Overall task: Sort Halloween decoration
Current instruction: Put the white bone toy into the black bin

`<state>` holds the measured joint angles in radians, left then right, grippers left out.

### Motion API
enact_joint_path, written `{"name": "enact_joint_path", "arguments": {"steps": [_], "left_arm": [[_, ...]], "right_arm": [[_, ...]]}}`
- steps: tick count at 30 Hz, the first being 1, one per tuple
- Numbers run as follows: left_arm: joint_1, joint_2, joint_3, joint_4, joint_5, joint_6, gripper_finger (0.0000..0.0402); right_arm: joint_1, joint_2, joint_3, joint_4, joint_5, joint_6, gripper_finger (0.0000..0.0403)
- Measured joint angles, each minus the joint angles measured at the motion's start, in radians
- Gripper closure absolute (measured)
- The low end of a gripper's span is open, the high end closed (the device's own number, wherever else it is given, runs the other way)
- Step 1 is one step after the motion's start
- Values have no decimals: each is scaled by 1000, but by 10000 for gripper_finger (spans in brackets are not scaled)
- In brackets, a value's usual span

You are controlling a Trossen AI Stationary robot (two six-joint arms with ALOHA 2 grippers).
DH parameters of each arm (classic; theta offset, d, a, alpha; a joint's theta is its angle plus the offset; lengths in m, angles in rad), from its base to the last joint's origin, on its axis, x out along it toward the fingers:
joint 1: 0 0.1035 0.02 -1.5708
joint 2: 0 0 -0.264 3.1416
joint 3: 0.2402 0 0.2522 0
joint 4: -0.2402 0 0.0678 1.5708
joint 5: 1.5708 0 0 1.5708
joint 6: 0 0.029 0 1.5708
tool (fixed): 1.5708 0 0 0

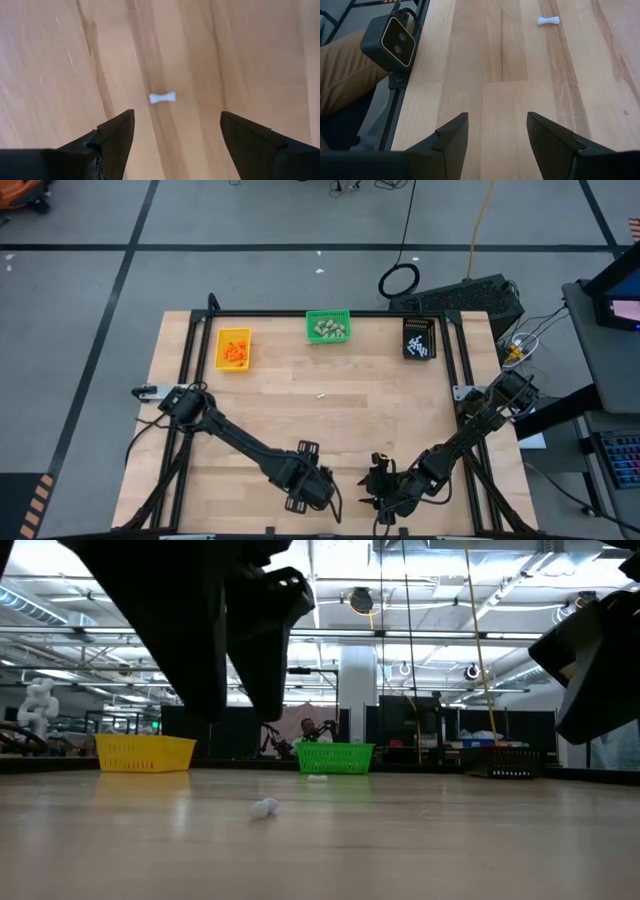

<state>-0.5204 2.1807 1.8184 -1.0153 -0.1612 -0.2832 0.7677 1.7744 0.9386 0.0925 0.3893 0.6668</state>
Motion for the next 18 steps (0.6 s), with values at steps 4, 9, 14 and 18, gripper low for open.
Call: {"name": "enact_joint_path", "arguments": {"steps": [4,9,14,18], "left_arm": [[3,0,-15,25,0,-7,111],[13,-2,-37,78,4,-25,111],[26,-1,-70,123,23,-33,111],[32,-1,-101,129,34,-41,111]], "right_arm": [[0,0,0,0,-1,1,213],[0,0,0,0,-1,2,213],[0,0,0,0,-2,2,213],[0,0,0,0,-2,2,213]]}}
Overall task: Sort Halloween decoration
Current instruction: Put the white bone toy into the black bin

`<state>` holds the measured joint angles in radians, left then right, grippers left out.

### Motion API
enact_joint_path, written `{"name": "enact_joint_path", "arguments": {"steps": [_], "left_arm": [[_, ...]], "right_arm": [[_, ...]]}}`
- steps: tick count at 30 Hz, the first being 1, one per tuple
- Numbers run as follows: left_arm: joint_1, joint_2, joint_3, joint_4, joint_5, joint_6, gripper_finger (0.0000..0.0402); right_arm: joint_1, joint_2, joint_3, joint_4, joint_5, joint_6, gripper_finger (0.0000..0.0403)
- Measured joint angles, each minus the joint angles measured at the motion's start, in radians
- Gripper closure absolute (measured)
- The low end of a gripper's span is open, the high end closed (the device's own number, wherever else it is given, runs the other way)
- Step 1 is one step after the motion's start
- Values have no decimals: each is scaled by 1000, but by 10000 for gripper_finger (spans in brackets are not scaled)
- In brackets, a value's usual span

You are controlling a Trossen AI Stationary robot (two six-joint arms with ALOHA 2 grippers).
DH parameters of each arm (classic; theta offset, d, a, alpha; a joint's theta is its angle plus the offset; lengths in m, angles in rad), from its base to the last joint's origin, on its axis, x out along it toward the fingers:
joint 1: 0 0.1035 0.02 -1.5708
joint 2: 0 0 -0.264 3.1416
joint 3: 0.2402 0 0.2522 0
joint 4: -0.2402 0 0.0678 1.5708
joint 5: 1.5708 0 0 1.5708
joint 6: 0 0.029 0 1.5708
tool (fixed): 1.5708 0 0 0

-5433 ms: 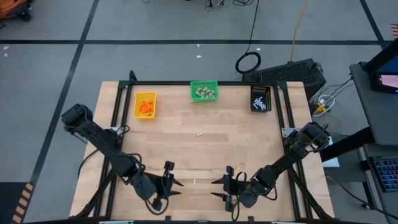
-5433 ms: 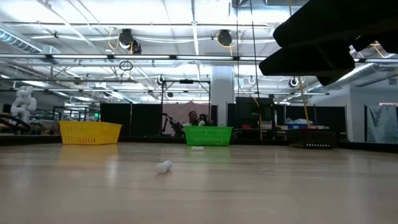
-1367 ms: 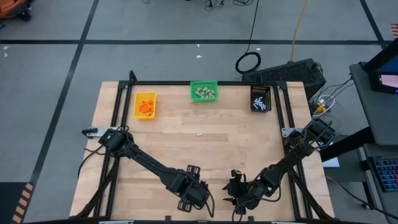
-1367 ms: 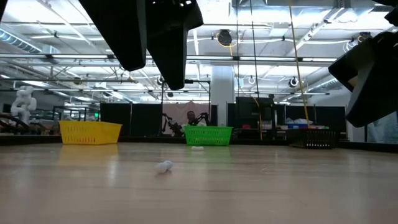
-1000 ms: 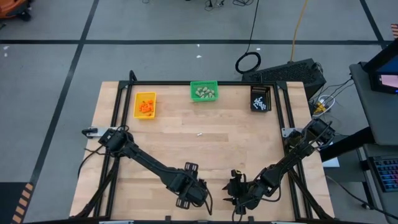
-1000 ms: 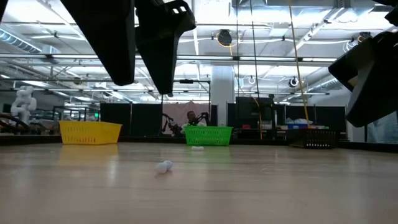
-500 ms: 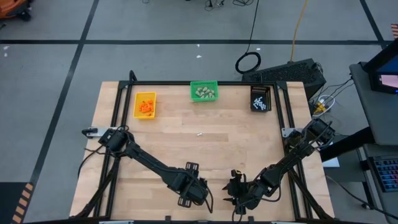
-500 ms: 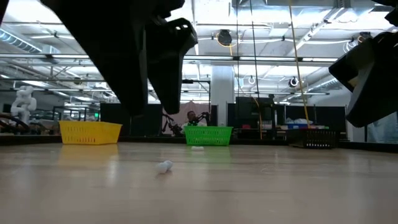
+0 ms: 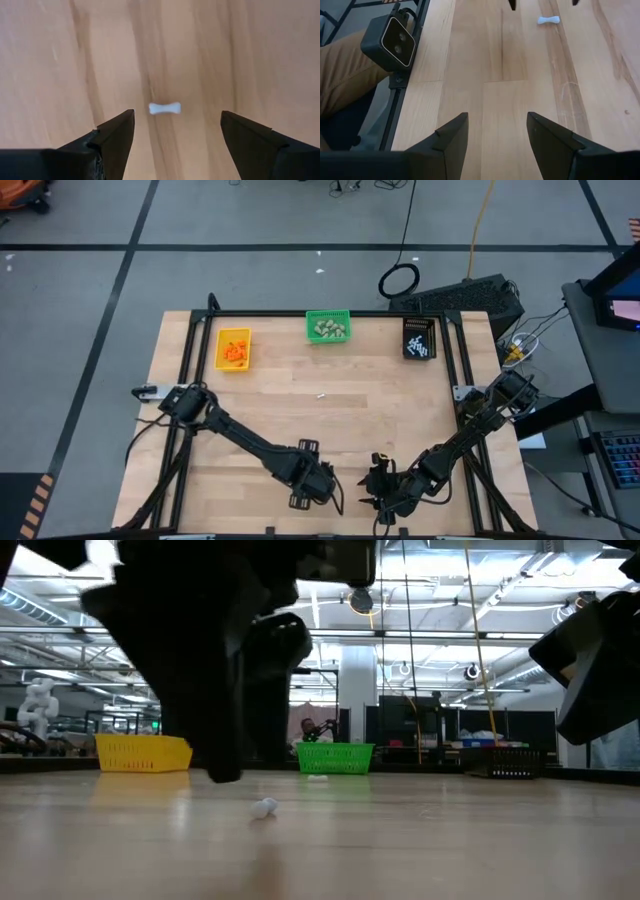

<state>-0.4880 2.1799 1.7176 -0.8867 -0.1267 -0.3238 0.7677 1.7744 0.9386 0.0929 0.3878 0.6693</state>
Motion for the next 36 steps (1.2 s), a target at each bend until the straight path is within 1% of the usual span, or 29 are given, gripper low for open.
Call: {"name": "enact_joint_path", "arguments": {"steps": [7,11,36], "left_arm": [[8,0,-39,60,0,-10,111],[8,0,-40,71,6,-10,111],[11,0,-40,69,6,-4,111]], "right_arm": [[0,0,0,0,0,0,213],[0,0,0,0,0,0,213],[0,0,0,0,0,0,213]]}}
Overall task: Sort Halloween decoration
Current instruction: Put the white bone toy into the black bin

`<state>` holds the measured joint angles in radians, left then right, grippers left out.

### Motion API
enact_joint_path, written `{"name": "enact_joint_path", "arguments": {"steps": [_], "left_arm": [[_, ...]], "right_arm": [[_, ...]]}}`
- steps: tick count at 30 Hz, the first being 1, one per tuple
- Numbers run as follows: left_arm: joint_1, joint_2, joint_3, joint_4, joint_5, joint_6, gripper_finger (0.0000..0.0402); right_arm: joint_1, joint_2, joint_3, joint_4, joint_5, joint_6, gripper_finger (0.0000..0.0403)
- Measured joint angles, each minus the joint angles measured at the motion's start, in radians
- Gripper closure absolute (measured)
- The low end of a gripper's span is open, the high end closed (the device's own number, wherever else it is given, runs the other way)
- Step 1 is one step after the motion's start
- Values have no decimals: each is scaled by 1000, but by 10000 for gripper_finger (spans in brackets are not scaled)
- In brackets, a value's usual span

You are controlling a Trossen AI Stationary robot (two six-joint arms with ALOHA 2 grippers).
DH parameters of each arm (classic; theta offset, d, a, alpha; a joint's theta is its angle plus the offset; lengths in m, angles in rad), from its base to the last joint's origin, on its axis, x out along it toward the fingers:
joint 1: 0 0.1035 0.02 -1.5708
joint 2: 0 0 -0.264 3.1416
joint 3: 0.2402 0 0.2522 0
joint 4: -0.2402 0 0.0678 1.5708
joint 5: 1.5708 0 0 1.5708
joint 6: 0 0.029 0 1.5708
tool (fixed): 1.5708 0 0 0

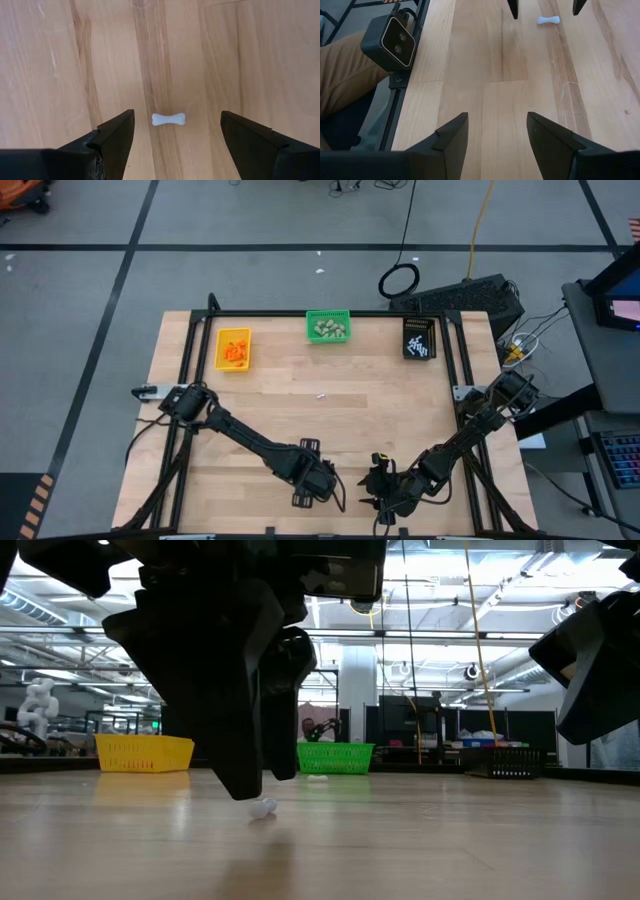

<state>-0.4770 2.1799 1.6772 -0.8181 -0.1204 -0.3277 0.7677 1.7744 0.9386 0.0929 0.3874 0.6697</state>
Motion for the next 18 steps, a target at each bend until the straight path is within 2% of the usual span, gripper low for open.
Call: {"name": "enact_joint_path", "arguments": {"steps": [18], "left_arm": [[2,42,3,13,8,-7,111]], "right_arm": [[0,0,0,0,0,0,213]]}}
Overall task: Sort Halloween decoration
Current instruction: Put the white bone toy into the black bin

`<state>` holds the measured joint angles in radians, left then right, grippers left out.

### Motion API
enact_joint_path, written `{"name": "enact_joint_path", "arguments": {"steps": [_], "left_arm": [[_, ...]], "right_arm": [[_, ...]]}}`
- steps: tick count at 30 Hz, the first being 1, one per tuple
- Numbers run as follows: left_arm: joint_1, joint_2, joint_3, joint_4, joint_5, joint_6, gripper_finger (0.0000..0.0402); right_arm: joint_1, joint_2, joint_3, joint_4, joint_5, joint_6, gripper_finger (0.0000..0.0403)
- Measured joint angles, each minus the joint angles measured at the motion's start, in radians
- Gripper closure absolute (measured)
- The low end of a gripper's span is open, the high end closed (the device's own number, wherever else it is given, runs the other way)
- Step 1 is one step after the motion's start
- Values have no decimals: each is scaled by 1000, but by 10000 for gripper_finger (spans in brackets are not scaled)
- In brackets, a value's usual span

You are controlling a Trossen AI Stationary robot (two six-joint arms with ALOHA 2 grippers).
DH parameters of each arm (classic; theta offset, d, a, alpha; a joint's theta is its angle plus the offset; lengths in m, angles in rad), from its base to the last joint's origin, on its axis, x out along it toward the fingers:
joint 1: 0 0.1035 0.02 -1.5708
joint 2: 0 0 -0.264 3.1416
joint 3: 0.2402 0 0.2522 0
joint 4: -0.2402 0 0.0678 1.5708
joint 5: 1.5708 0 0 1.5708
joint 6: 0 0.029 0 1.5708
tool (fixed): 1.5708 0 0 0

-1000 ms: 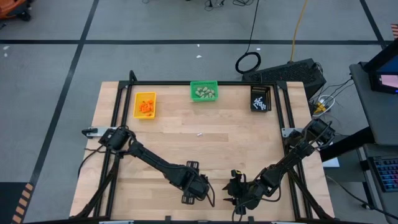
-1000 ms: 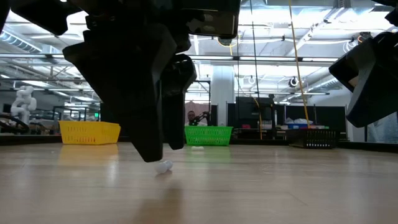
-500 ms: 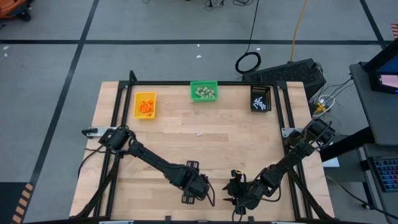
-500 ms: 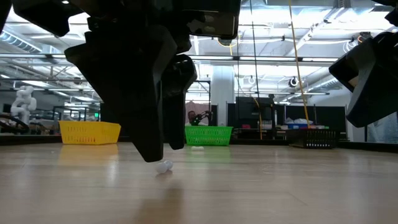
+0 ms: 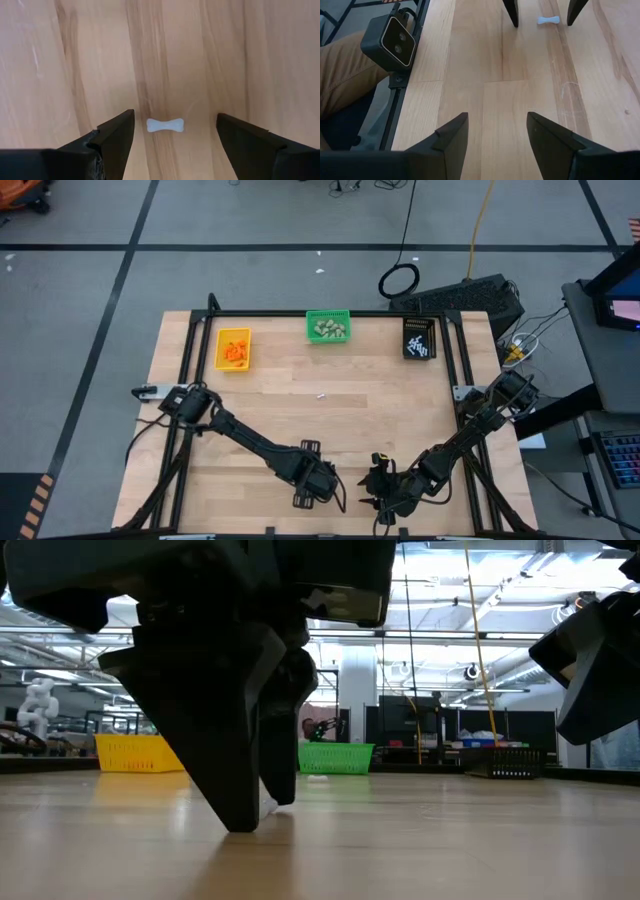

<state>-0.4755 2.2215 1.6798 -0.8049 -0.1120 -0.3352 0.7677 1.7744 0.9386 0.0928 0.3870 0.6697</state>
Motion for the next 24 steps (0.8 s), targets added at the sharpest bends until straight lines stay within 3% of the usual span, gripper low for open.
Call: {"name": "enact_joint_path", "arguments": {"steps": [16,24], "left_arm": [[12,2,0,-11,52,-22,112],[12,2,-1,-16,67,-16,159]], "right_arm": [[0,0,0,0,0,0,213],[0,0,0,0,0,0,213]]}}
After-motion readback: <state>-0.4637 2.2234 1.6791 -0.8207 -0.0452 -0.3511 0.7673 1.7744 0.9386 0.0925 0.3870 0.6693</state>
